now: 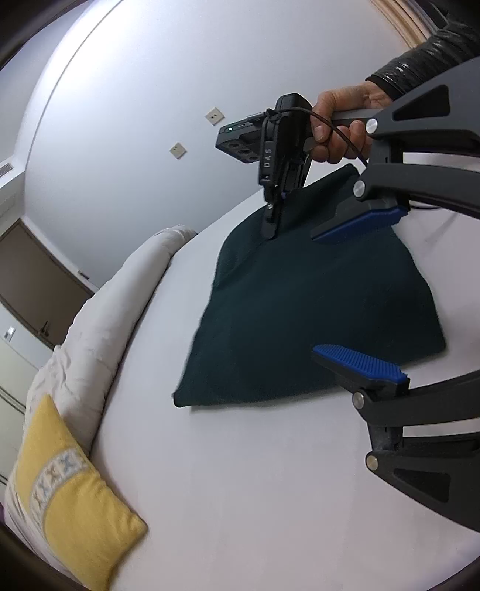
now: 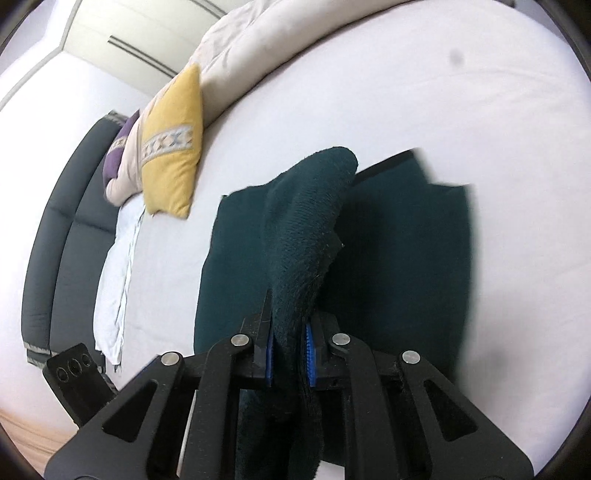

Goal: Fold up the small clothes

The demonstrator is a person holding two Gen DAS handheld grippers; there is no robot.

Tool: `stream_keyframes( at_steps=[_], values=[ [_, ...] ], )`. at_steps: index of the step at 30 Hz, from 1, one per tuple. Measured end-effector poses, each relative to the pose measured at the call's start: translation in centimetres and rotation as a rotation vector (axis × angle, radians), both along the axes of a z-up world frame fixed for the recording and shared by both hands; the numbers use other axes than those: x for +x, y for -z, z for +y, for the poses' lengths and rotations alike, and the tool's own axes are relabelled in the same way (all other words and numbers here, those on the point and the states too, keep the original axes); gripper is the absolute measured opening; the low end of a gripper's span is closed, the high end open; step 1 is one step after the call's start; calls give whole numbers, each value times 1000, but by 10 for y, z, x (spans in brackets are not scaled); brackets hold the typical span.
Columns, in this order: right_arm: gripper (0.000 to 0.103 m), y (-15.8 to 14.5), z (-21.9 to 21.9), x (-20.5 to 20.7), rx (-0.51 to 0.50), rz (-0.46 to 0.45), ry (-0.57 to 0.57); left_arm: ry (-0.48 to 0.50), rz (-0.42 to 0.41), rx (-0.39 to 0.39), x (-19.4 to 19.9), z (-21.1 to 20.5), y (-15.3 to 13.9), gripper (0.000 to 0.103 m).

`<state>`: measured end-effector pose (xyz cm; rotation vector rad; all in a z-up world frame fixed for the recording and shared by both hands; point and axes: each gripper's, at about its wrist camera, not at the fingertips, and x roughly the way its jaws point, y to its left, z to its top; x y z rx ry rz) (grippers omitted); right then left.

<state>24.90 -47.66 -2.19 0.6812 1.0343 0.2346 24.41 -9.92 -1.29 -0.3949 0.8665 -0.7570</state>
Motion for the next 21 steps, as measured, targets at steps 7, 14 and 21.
stream_keyframes(
  at_steps=[7, 14, 21],
  values=[
    [11, 53, -64, -19, 29, 92, 101, 22, 23, 84, 15, -45, 17, 60],
    [11, 56, -68, -21, 30, 53, 103, 26, -8, 125, 13, -62, 19, 61],
    [17, 68, -79, -23, 94, 59, 111, 38, 0, 267, 24, -90, 39, 64]
  ],
)
